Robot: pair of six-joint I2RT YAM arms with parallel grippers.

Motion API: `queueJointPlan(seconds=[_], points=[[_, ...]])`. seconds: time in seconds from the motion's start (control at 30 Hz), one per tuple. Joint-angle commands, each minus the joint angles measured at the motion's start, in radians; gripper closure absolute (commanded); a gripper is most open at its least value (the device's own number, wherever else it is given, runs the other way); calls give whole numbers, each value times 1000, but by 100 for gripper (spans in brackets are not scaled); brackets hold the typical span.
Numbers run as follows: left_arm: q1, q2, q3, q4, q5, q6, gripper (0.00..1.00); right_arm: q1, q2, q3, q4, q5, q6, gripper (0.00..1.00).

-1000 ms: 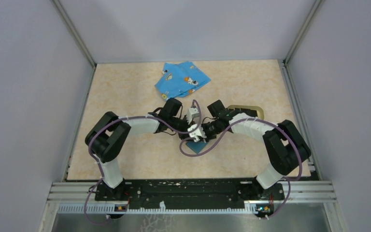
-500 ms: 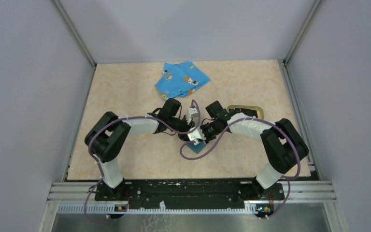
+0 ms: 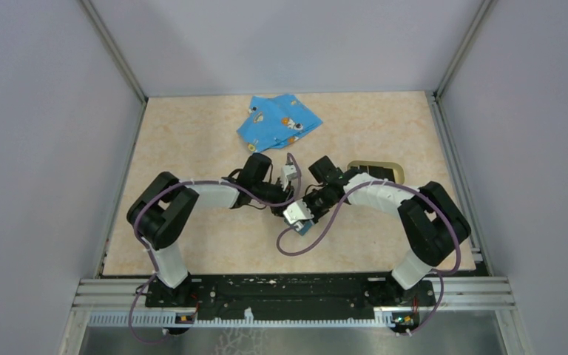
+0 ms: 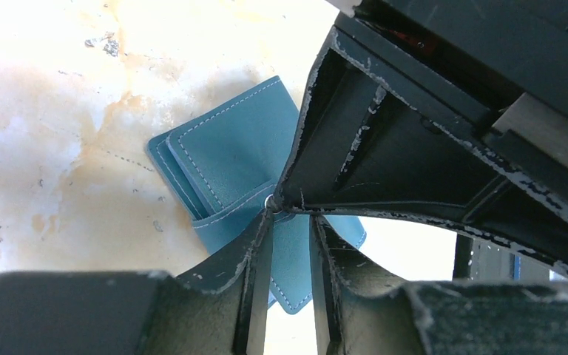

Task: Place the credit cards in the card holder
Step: Close the card holder at the center of the board.

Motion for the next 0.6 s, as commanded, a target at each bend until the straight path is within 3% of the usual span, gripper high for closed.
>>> queueJointPlan(seconds=[0.0,0.57], points=[[25,7,-76,-59,4,-42,69,21,32,2,-115,40,-50,100],[46,20,-106,14,2,-143,91,87,86,1,-199,188,-127,100]])
